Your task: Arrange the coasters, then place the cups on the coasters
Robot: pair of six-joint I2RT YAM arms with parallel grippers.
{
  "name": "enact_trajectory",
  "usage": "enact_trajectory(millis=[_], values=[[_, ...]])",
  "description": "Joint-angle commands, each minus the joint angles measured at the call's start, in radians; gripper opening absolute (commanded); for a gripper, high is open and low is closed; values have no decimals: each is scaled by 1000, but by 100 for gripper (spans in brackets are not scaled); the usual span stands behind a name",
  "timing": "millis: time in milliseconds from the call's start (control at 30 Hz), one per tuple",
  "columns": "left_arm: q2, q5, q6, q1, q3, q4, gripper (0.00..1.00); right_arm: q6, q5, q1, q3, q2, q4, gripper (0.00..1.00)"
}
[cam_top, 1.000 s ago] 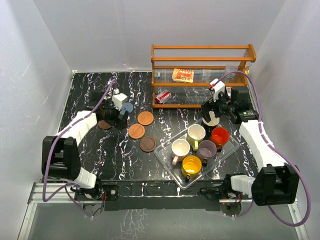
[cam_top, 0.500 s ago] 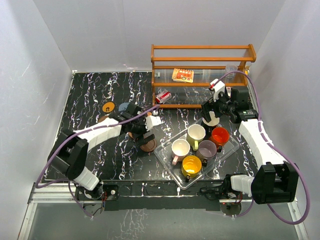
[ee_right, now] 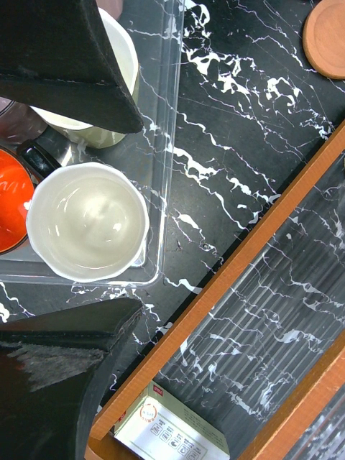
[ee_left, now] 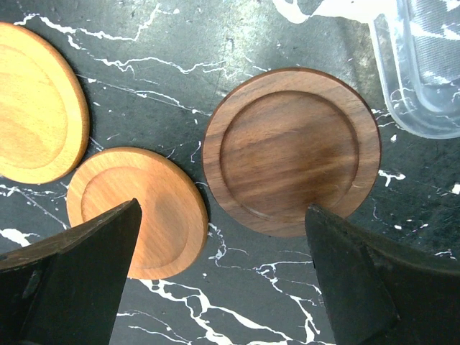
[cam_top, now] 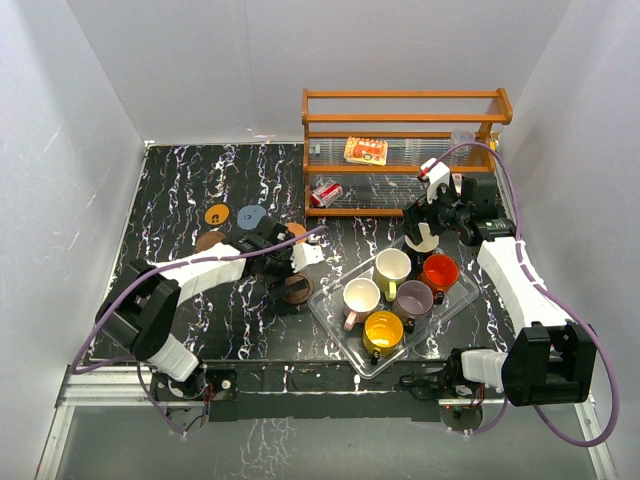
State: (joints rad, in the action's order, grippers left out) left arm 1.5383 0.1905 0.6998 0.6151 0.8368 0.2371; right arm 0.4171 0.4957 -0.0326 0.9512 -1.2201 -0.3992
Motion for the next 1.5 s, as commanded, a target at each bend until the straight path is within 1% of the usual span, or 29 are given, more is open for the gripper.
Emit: enact_trajectory(millis=[0, 200, 300, 433, 500, 567, 733, 800, 1100, 1467], values=[[-61, -111, 29, 2, -84, 86, 97, 7, -3, 3, 8, 6, 29, 98], [-165, -174, -1, -21, -175, 91, 99, 9, -1, 3, 7, 6, 30, 98], [-214, -186, -12, -84, -203, 98, 99, 9, -2, 3, 7, 10, 31, 98], [-234, -188, 2, -222, -228, 76, 99, 9, 0, 3, 7, 13, 30, 99], [-231, -198, 15, -285, -240, 42, 99, 9, 1, 3, 7, 13, 30, 98], [-215, -227, 21, -323, -244, 4, 99, 9, 3, 3, 7, 14, 30, 98], [-98, -296, 11, -391, -200, -71, 99, 9, 1, 3, 7, 17, 29, 98], [-60, -292, 1, -406, -169, -79, 99, 10, -1, 3, 6, 16, 31, 98], [54, -208, -25, -407, -40, -96, 99, 12, -8, 3, 4, 8, 30, 98], [164, -138, -42, -395, 54, -101, 99, 15, -12, 3, 2, -2, 33, 98]])
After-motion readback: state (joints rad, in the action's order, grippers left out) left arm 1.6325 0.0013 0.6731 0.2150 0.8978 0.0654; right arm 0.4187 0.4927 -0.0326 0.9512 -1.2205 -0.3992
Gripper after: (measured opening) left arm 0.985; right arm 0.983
